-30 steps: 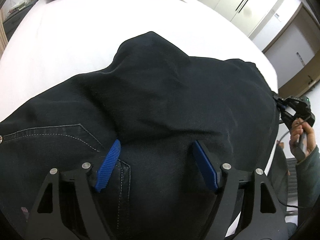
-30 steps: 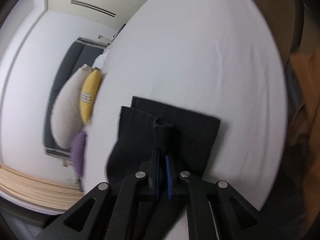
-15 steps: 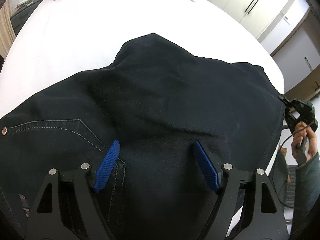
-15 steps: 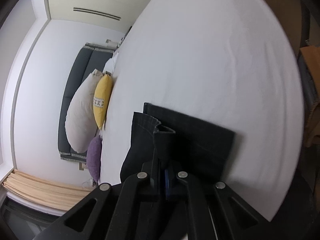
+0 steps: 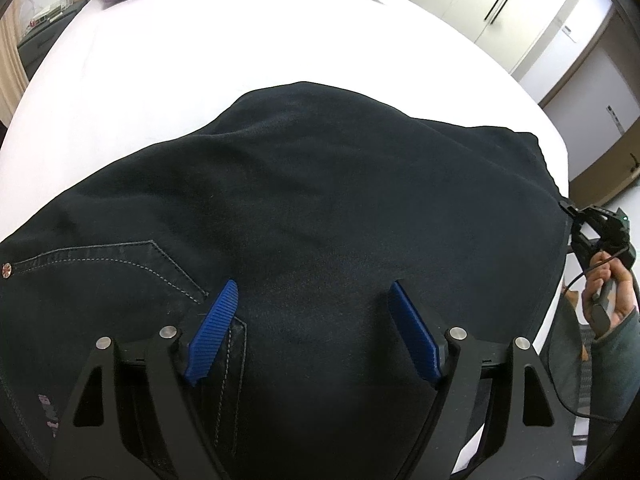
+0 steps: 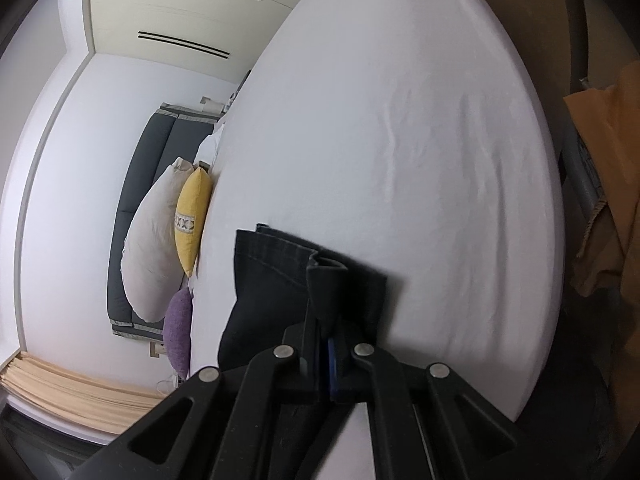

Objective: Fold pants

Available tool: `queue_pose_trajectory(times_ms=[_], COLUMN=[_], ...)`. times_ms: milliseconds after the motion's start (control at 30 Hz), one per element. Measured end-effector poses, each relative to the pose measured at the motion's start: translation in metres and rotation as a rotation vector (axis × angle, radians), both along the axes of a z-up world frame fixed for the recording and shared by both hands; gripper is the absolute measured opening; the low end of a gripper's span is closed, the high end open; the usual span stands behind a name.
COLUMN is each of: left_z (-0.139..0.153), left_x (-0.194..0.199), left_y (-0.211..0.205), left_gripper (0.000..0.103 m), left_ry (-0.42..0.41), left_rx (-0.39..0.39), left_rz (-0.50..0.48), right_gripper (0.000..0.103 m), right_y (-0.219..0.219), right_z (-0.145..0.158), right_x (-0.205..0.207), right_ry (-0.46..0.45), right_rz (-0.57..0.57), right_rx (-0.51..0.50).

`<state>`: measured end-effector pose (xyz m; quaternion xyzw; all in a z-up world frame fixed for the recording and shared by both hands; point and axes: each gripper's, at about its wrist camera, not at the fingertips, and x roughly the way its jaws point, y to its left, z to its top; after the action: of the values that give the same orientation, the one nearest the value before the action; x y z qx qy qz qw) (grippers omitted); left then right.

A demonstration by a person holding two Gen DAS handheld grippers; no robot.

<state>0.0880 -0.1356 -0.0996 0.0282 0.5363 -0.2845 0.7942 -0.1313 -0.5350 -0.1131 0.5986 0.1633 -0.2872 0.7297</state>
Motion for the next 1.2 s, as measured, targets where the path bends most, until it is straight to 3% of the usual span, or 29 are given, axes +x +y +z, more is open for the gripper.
queue_pose_trajectory(times_ms=[167,233,300,333,367,400,467,567,633,733,767,800,833,933,1033,1133,1200], left_z=[0.003,0.008,0.016,0.021,0.026,0.029,0.032,0.027,0.019,0.009,0.010,0.011,0.012,0.021,0.033,0.041,0.039], left_x=[0.004,0.003,0.004,0.005,0.007,0.006,0.010,0.017,0.020,0.019,0.018,0.018,0.018,0.017,0.017,0.017,0.019], left_y=[0.025,0.033,0.042,0.046,0.048,0.052,0.054,0.057,0.062,0.064,0.068,0.071,0.076,0.095,0.114,0.139,0.155], left_gripper=[0.078,0.078,0.078,0.078,0.078,0.078,0.078,0.078,0.078,0.078,0.078,0.078,0.078,0.078,0.078,0.078,0.078], left_ry=[0.004,-0.009,-0.032,-0.045,-0.055,-0.067,-0.079,-0.069,-0.052,-0.033,-0.036,-0.040,-0.046,-0.082,-0.138,-0.189,-0.177], left_rx=[-0.057,-0.071,-0.087,-0.103,-0.112,-0.118,-0.119,-0.113,-0.101,-0.100,-0.110,-0.112,-0.110,-0.118,-0.105,-0.082,-0.091], left_rz=[0.025,0.045,0.067,0.075,0.078,0.079,0.079,0.089,0.104,0.115,0.109,0.109,0.116,0.158,0.206,0.268,0.297], right_gripper=[0.002,0.010,0.017,0.034,0.037,0.037,0.037,0.037,0.037,0.037,0.037,0.028,0.000,0.000,0.001,0.010,0.010], right_y=[-0.006,-0.011,-0.011,-0.009,-0.006,-0.003,0.005,0.033,0.054,0.065,0.058,0.049,0.035,-0.006,-0.021,0.001,0.043], right_z=[-0.009,-0.003,0.017,0.032,0.050,0.066,0.092,0.112,0.106,0.068,0.049,0.034,0.021,0.009,0.039,0.073,0.093], right_x=[-0.006,-0.012,-0.019,-0.022,-0.025,-0.024,-0.001,0.067,0.110,0.149,0.149,0.144,0.133,0.084,0.056,0.076,0.123], right_ry=[-0.045,-0.032,0.070,0.161,0.273,0.291,0.215,0.103,0.037,0.118,0.164,0.199,0.192,0.131,0.287,0.308,0.217], right_rz=[0.032,0.048,0.011,-0.024,-0.083,-0.106,0.003,0.298,0.478,0.595,0.580,0.545,0.499,0.312,0.156,0.217,0.417], right_rx=[0.041,0.066,0.007,-0.044,-0.098,-0.149,-0.220,-0.263,-0.251,-0.194,-0.156,-0.127,-0.095,-0.046,-0.131,-0.212,-0.243])
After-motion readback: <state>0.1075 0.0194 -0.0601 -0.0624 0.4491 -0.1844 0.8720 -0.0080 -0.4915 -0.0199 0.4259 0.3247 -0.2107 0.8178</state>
